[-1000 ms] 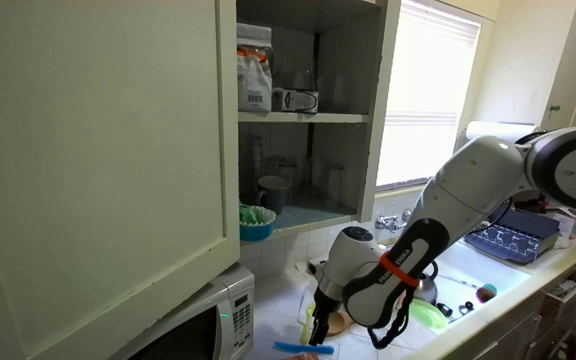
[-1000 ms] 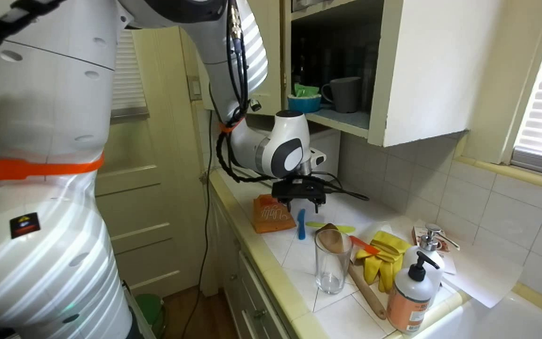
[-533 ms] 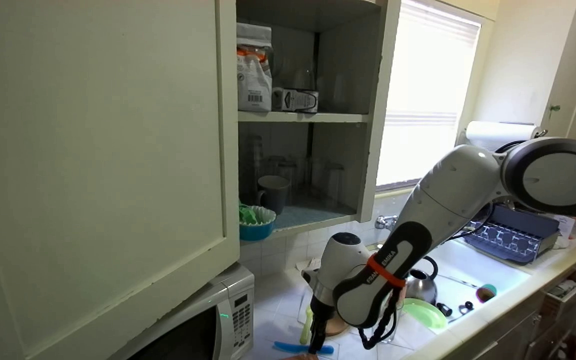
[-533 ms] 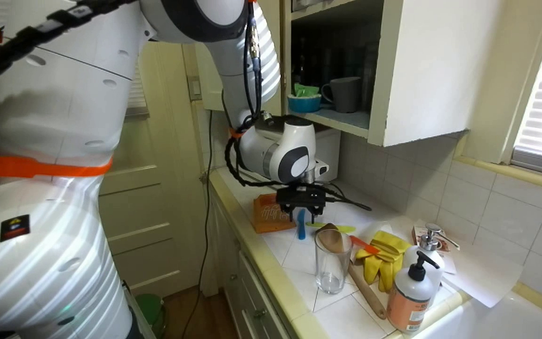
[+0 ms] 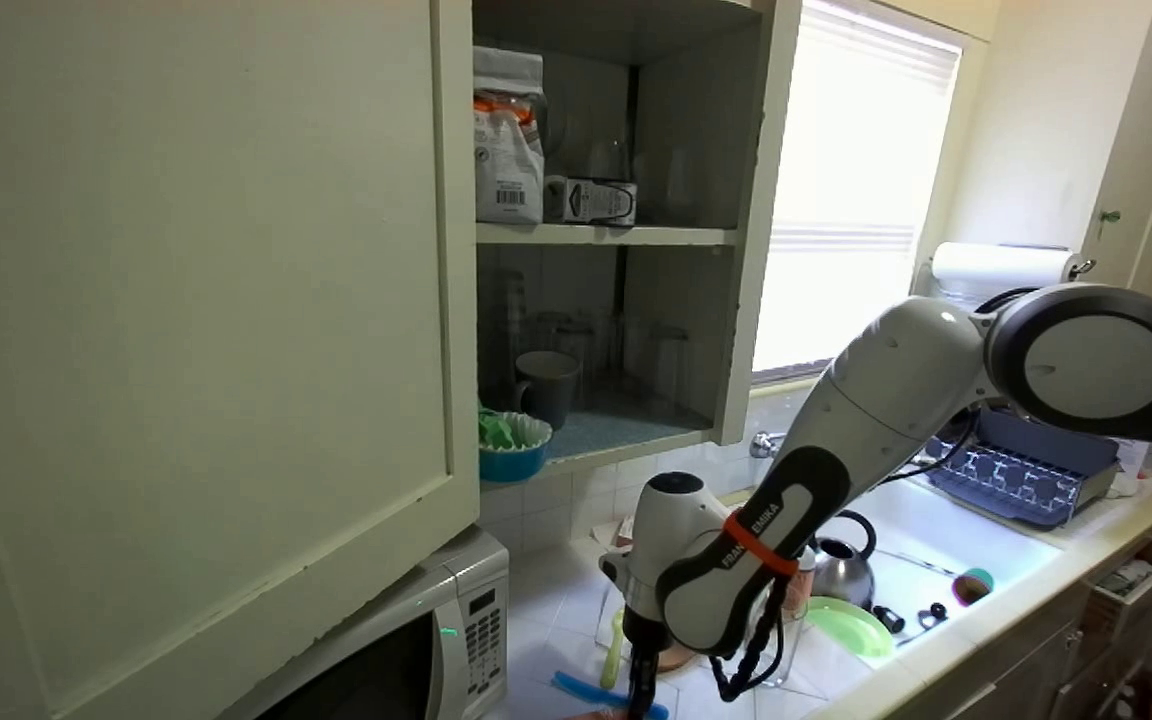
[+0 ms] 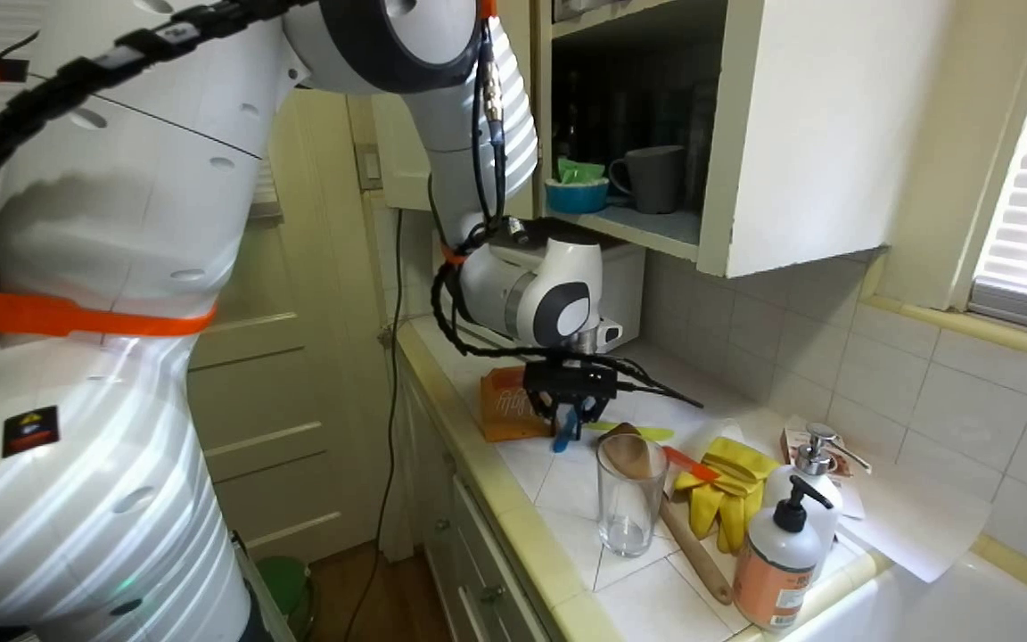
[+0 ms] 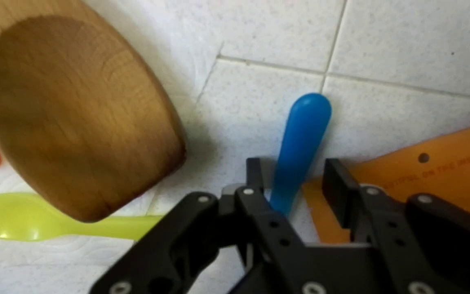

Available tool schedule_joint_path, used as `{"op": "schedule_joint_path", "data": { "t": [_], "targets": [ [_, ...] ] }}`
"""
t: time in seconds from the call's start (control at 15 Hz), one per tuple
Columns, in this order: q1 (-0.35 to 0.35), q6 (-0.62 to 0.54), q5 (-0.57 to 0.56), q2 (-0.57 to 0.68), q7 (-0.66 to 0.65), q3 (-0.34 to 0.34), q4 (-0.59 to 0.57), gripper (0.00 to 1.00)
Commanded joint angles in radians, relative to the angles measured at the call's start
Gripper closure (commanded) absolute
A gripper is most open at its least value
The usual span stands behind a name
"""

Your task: Put the blue knife inside the glass cup.

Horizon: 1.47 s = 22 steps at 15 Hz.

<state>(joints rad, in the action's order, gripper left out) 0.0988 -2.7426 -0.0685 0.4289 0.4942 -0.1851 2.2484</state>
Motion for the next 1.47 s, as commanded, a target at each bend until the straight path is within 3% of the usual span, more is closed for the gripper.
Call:
{"op": "schedule_joint_path", "data": {
  "t": [0.0,0.13,0.47,0.6,0.87,1.4],
  "targets": [
    [-0.011,0.031,-0.022,0.015,-0.008,0.027,-0.022,0.54],
    [-0.006,0.039,-0.01,0.02,-0.005,0.023,-0.027,0.59],
    [-0.008,0.049,-0.01,0.026,-0.006,0.023,-0.034,1.0],
    [-0.007,0.058,-0.005,0.013,-0.008,0.021,-0.026,0.94],
    [-0.007,0.063,0.023,-0.118,-0.041,0.008,0.069,0.94],
    [-0.1,0.17,-0.001,-0.418,-0.279,0.059,0.255,0.94]
  ]
}}
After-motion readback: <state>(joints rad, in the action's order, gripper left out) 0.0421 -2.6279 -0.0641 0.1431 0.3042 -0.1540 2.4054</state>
